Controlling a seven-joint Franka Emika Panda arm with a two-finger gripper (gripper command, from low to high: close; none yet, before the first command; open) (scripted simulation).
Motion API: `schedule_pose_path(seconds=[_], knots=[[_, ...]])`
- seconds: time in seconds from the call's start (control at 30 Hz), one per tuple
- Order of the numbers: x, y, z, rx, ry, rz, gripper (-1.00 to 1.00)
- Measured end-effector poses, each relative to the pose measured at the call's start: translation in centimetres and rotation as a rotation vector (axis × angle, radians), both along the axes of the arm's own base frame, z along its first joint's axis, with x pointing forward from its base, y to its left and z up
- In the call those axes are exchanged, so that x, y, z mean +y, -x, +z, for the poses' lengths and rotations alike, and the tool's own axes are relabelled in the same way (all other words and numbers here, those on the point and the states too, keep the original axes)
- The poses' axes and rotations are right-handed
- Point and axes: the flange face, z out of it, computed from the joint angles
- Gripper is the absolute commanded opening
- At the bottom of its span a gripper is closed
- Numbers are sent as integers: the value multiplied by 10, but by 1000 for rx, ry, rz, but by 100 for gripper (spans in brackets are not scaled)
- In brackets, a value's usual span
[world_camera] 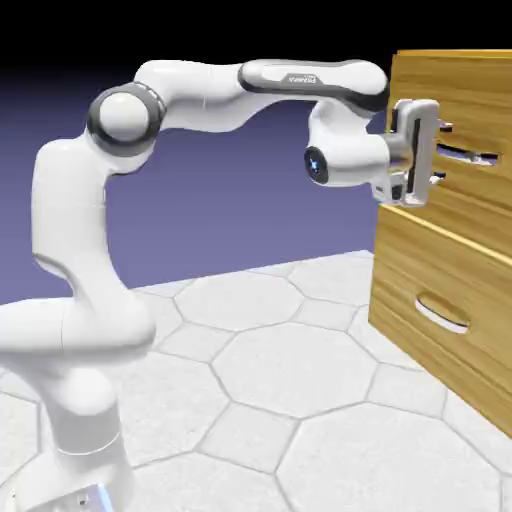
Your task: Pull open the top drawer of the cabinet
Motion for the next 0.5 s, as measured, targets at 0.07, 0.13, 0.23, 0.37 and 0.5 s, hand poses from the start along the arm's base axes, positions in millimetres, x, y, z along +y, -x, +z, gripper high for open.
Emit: schedule_pose_path(seconds=[0.07, 0.13, 0.23, 0.37, 0.5], knots=[[-1, -12, -2, 3, -3, 0, 0], [-2, -21, -5, 6, -6, -1, -100], [-2, -14, -4, 6, -6, -1, -100], [-2, 10, -4, 6, -6, 0, -100], [-2, 31, -4, 6, -6, 0, -100]])
